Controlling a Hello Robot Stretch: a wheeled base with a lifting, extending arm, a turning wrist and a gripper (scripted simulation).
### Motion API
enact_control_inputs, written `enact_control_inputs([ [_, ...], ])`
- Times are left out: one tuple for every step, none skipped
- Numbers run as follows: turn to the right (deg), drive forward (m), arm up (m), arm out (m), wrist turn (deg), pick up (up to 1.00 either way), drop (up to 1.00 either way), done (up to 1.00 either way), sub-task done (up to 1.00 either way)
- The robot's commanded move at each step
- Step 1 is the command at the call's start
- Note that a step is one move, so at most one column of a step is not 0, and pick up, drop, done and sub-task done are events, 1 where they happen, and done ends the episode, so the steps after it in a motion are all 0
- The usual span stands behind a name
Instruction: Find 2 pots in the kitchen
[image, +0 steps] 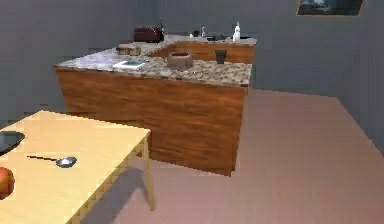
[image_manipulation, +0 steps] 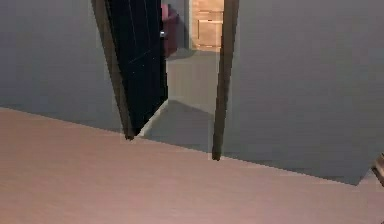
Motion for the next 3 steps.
enact_control_inputs([
  [-45.0,0.0,0.0,0.0,0.0,0.0,0.0,0.0,0.0],
  [0.0,0.0,0.0,0.0,0.0,0.0,0.0,0.0,1.0],
  [45.0,0.0,0.0,0.0,0.0,0.0,0.0,0.0,0.0],
])
